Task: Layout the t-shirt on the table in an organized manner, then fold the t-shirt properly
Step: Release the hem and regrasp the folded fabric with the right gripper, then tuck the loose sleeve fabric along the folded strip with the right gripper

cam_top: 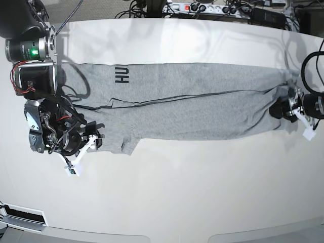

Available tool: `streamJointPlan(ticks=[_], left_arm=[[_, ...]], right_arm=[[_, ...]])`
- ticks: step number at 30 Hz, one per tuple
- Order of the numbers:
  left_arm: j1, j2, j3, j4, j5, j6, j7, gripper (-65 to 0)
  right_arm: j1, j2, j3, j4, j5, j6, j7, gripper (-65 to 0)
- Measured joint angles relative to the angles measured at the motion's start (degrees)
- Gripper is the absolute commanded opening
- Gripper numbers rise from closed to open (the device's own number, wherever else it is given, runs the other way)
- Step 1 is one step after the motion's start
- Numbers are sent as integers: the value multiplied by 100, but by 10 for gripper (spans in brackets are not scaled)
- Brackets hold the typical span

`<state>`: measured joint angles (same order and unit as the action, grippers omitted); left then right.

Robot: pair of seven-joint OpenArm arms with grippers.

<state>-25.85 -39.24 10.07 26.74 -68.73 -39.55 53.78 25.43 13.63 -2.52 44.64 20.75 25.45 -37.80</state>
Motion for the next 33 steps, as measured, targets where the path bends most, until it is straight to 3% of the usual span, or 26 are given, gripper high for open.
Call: streamJointPlan(ticks=[4, 6, 10, 15, 18, 21, 23, 26, 27, 30, 33], left_arm=[[50, -13, -2, 13, 2, 0, -92, -334], [61, -13, -2, 13, -4, -15, -116, -334], [59, -17, -2, 13, 2, -15, -181, -334], [31, -17, -2, 13, 22, -15, -205, -334], [31, -31, 0, 13, 39, -15, -238, -334], [31, -66, 0, 13, 120, -15, -243, -334], [28, -81, 0, 13, 127, -13, -243, -334], [28, -79, 0, 13, 122, -15, -240, -334], [28, -79, 0, 13, 122, -15, -243, -334], [31, -74, 0, 13, 125, -13, -240, -334], [28, -63, 0, 13, 122, -13, -243, -334]], right_arm=[[7, -2, 0, 0, 48, 415, 111, -297], [7, -2, 0, 0, 201, 702, 118, -391], [15, -2, 0, 0, 240, 1440, 116, -650], [76, 61, 0, 243, 533, 1421, 9, -650], [109, 216, 0, 723, 1021, 1423, -358, -650], [129, 317, 7, 1134, 1023, 1423, -678, -650], [133, 328, 4, 1167, 824, 1237, -752, -527], [2, 304, 4, 1130, 439, -63, -603, -286], [-48, 308, 4, 1043, 365, -173, -472, -259], [-136, 339, 7, 621, 380, -260, -321, -260], [-195, 317, 4, 125, 557, -24, -20, -260]])
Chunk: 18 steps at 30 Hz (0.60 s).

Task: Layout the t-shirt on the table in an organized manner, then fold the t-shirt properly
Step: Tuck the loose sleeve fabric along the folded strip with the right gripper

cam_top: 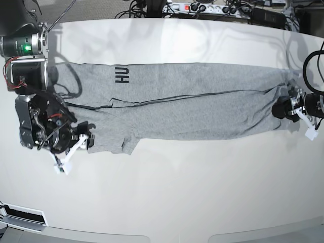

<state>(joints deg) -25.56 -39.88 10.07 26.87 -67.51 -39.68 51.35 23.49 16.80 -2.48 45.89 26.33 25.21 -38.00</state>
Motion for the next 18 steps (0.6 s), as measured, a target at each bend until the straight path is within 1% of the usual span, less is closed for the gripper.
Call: streamJointPlan(ticks=[1, 2, 3, 4, 6, 8, 9, 10, 13, 15, 16, 17, 18], left_arm=[[0, 0, -2, 0, 0, 0, 2, -334], [0, 0, 0, 0, 0, 2, 0, -334], [2, 0, -2, 0, 2, 2, 0, -334], [0, 0, 0, 0, 2, 0, 0, -334], [0, 0, -2, 0, 4, 0, 0, -334], [2, 2, 0, 0, 0, 0, 0, -334], [0, 0, 0, -2, 0, 0, 0, -334], [0, 0, -2, 0, 2, 0, 0, -334], [0, 0, 0, 0, 4, 0, 0, -334], [0, 0, -2, 0, 2, 0, 0, -334], [0, 0, 0, 0, 2, 0, 0, -334], [0, 0, -2, 0, 2, 0, 0, -335], [0, 0, -2, -2, 2, 0, 2, -336]], right_arm=[[2, -4, 0, -168, 68, 129, 52, -260], [9, -13, 7, -267, 214, 179, 122, -260], [26, -26, 7, -341, 216, 295, 186, -260], [33, -48, 7, -369, 216, 315, 227, -260], [31, -96, 7, -372, 195, 461, 291, -260], [33, -127, 7, -385, 173, 758, 291, -260], [35, -142, 7, -385, 173, 855, 313, -260], [35, -153, 7, -387, 175, 916, 313, -260], [35, -157, 7, -387, 173, 916, 420, -269], [35, -157, 7, -393, 173, 916, 444, -321], [35, -157, 7, -391, 170, 916, 459, -369], [35, -157, 7, -393, 157, 916, 461, -434], [37, -155, 7, -393, 155, 916, 483, -514]])
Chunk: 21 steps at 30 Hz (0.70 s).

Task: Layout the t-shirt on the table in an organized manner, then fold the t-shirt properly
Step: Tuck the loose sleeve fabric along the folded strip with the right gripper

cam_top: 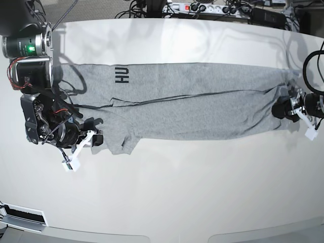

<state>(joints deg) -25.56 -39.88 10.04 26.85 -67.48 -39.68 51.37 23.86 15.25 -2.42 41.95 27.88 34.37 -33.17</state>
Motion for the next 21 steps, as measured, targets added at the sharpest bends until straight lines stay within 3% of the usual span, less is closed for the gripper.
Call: streamJointPlan(ticks=[2, 5, 13, 21], left_arm=[[0, 0, 0, 2, -2, 0, -2, -336], [0, 0, 2, 0, -2, 0, -2, -336], [2, 2, 0, 2, -2, -2, -2, -336], [2, 2, 2, 2, -2, -2, -24, -336]], right_arm=[[-2, 28, 0, 0, -57, 146, 90, -650], [-4, 96, 0, 48, -74, 466, 127, -650], [-24, 345, -4, 855, -44, 535, -264, -650], [-120, 649, -7, 1613, 949, 535, -1360, -650]])
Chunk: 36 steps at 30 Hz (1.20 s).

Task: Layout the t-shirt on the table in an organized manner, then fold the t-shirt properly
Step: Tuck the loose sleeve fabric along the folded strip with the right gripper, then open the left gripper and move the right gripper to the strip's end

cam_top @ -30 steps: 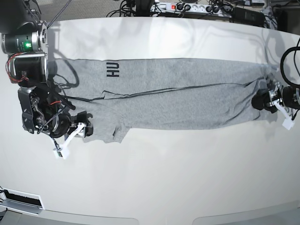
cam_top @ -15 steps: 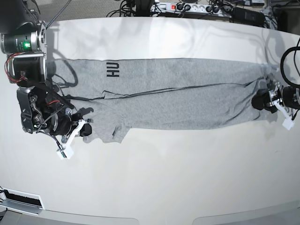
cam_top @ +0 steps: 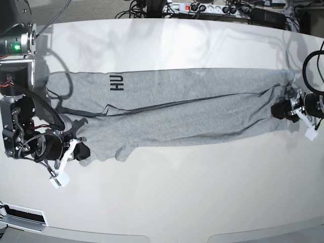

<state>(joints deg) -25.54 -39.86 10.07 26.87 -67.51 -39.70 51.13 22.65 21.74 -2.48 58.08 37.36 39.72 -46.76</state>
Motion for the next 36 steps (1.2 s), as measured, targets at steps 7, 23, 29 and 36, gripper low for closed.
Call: streamJointPlan(ticks=[7, 23, 29, 36], left_arm=[[-9, 2, 0, 0, 2, 2, -22, -336], [-96, 2, 0, -2, 70, 15, -39, -336], [-96, 2, 0, -2, 70, 15, -15, -336], [-96, 2, 0, -2, 70, 15, -15, -336]], right_arm=[[-190, -2, 0, 11, -92, 0, -4, -650], [-223, -188, 0, 11, -846, -411, 715, -650], [-221, -188, 0, 11, -841, -424, 715, -650], [-221, -177, 0, 11, -337, -7, 356, -650]])
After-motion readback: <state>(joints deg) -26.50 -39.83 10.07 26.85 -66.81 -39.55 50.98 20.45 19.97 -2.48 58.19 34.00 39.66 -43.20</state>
